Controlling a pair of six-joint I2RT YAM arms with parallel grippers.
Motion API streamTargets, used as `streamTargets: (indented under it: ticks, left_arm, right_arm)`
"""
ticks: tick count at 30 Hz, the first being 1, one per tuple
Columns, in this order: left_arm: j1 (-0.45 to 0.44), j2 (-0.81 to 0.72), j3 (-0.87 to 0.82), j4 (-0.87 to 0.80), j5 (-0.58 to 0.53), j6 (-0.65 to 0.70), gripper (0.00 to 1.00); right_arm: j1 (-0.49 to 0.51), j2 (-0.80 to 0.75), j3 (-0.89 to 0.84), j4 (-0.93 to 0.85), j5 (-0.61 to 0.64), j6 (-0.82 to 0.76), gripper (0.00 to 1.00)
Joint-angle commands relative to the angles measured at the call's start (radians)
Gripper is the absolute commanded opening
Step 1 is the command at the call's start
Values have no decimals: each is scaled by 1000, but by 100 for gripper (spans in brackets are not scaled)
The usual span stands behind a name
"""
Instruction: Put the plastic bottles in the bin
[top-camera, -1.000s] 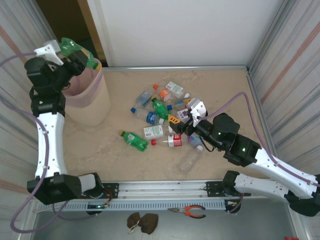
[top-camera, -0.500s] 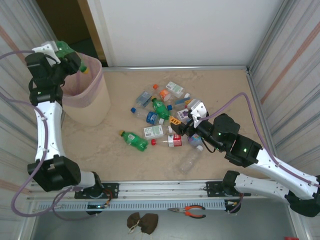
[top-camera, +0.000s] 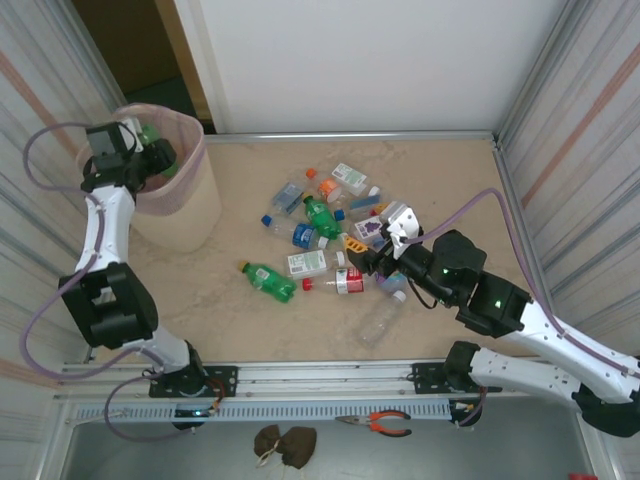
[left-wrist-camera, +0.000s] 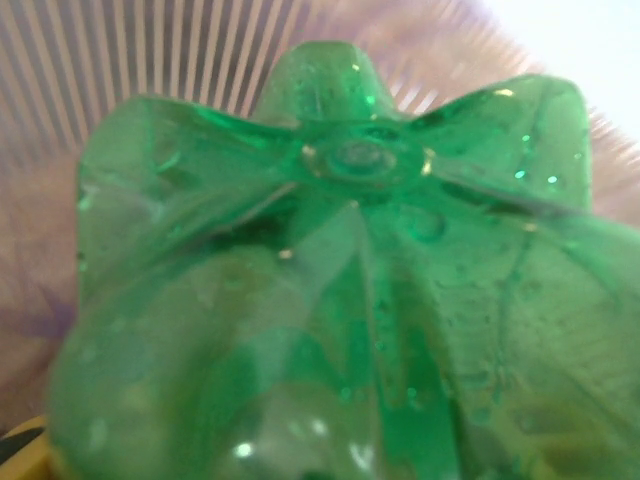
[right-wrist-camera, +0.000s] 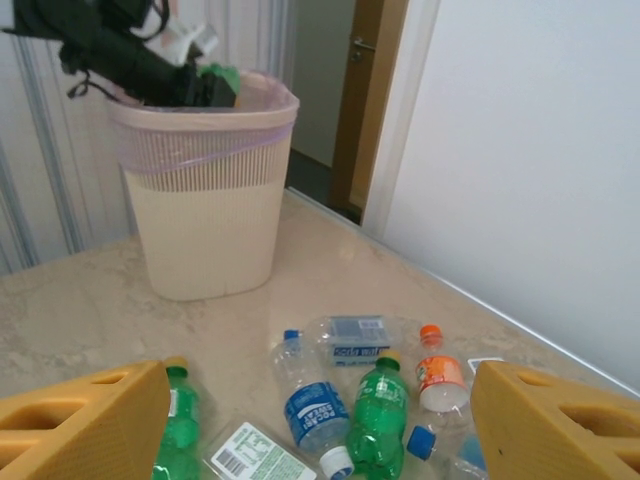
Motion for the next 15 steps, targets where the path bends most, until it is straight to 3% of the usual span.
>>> streamTargets:
  ticks: [1,15]
  left_arm:
    - [6,35,47,-72,69,-13,56]
    - [11,12,47,-98,91,-70,73]
  right_arm:
    - [-8,-19,-12,-9,24,27,78]
    - [-17,-3,0,-27,35,41,79]
